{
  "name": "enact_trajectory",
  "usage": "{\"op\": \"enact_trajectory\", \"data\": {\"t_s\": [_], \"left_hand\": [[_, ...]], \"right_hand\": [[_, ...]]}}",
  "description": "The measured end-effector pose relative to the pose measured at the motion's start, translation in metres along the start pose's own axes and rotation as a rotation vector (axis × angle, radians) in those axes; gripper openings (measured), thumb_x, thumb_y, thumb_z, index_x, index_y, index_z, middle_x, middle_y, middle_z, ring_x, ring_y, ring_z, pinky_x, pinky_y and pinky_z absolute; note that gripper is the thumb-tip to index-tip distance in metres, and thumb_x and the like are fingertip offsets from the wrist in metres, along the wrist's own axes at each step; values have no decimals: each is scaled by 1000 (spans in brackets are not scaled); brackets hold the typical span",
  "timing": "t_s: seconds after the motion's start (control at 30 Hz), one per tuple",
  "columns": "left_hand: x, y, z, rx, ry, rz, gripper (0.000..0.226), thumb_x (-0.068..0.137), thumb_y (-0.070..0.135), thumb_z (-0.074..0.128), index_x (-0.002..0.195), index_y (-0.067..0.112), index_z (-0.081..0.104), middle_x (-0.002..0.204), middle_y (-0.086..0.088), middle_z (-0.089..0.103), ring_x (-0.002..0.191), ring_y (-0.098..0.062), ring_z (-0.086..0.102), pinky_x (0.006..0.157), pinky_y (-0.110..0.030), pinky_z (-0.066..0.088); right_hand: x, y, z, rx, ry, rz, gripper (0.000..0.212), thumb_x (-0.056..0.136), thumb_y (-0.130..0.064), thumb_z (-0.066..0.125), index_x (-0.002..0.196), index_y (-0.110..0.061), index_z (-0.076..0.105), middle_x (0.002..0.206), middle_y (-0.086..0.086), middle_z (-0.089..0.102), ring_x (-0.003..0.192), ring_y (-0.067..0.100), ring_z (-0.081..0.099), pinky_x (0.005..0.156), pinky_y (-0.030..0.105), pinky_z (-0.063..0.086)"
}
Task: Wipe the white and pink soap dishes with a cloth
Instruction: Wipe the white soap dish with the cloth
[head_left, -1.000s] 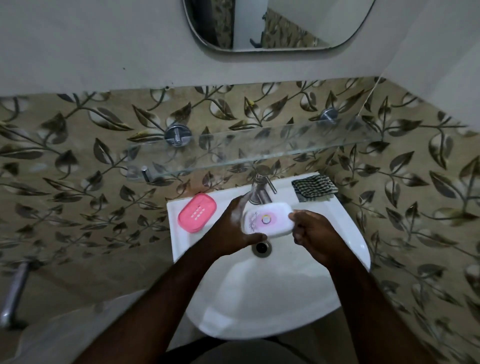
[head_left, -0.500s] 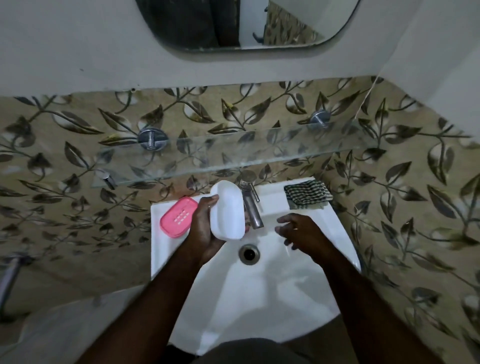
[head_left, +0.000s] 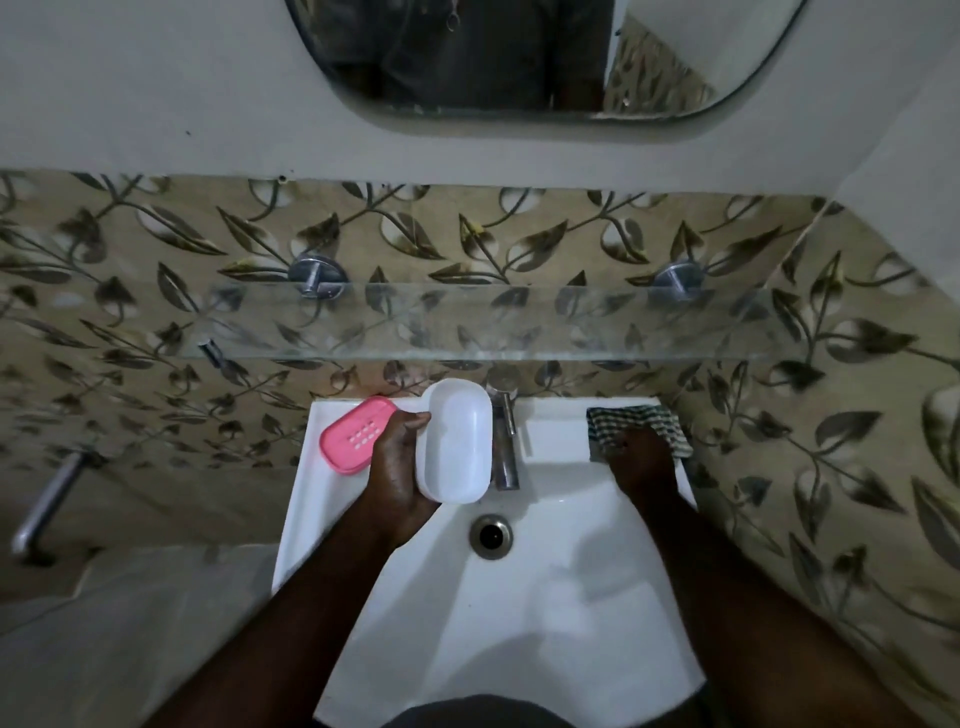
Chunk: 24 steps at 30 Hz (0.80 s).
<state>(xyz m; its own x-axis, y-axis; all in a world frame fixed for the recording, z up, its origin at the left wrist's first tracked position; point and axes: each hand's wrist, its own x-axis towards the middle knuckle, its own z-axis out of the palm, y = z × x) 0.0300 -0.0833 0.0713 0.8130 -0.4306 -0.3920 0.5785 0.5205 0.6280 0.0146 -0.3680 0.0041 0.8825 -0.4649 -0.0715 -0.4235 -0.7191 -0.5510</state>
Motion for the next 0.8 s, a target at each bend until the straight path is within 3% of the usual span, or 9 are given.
{"op": "enact_trajectory", "data": {"t_s": [0.1, 0.27, 0.37, 0.43, 0.53, 0.6, 0.7, 0.73, 0.8], "left_hand": [[-1, -1, -1, 49, 86, 28, 65, 72, 37, 52, 128, 5, 52, 123, -24, 44, 113, -42, 43, 94, -48, 31], [-3, -5, 2, 64, 152, 21, 76, 74, 37, 48, 140, -1, 44, 127, -26, 47, 116, -41, 45, 97, -49, 32], [-3, -5, 6, 60, 156, 34, 70, 75, 36, 47, 136, 1, 50, 123, -25, 48, 113, -41, 45, 96, -50, 34], [-2, -6, 10, 65, 162, 38, 61, 78, 35, 45, 130, 6, 53, 121, -24, 46, 111, -39, 44, 95, -49, 33], [-2, -9, 14, 62, 187, 20, 51, 86, 34, 39, 126, 7, 54, 121, -24, 47, 112, -39, 44, 97, -48, 32], [-2, -9, 15, 74, 206, 16, 55, 85, 35, 40, 129, 4, 54, 122, -25, 47, 113, -40, 45, 97, -49, 32], [-6, -10, 17, 68, 208, 18, 67, 77, 36, 46, 134, 2, 51, 123, -26, 47, 113, -40, 45, 97, -49, 32], [-6, -10, 17, 61, 204, 23, 64, 76, 36, 47, 130, 3, 52, 122, -25, 46, 112, -40, 44, 97, -49, 33], [-6, -11, 17, 60, 205, 29, 58, 75, 36, 47, 123, 6, 55, 121, -24, 46, 111, -39, 44, 96, -49, 33]], "right_hand": [[10, 17, 14, -79, -27, 62, 27, 90, -14, 56, 107, 2, 69, 112, 27, 65, 106, 40, 60, 91, 42, 48], [15, 16, 8, -280, 112, -9, 46, 85, -29, 43, 78, 9, 68, 85, 32, 66, 85, 47, 64, 76, 47, 52], [22, 1, -5, -298, 49, -41, 53, 82, -34, 32, 73, 3, 69, 75, 26, 68, 75, 41, 66, 70, 41, 53], [21, 0, 0, -324, -53, -136, 46, 85, -33, 37, 79, -3, 72, 86, 21, 71, 89, 38, 66, 80, 40, 51], [14, 12, 7, -101, -94, -236, 30, 85, -27, 58, 67, -9, 74, 79, 14, 73, 87, 34, 67, 79, 43, 50], [13, 22, 8, -110, 23, -275, 20, 80, -23, 76, 90, -6, 77, 100, 17, 73, 103, 36, 64, 93, 44, 46], [12, 40, 12, -318, -157, -260, 65, 77, -34, 80, 134, -12, 58, 146, 17, 46, 139, 31, 39, 116, 42, 23], [11, 44, 13, -335, -162, -284, 67, 77, -28, 82, 135, -10, 55, 149, 19, 41, 141, 34, 35, 117, 45, 22], [9, 55, 20, -243, -5, -409, 56, 63, 1, 88, 115, 4, 68, 129, 34, 56, 120, 51, 54, 102, 63, 39]]}}
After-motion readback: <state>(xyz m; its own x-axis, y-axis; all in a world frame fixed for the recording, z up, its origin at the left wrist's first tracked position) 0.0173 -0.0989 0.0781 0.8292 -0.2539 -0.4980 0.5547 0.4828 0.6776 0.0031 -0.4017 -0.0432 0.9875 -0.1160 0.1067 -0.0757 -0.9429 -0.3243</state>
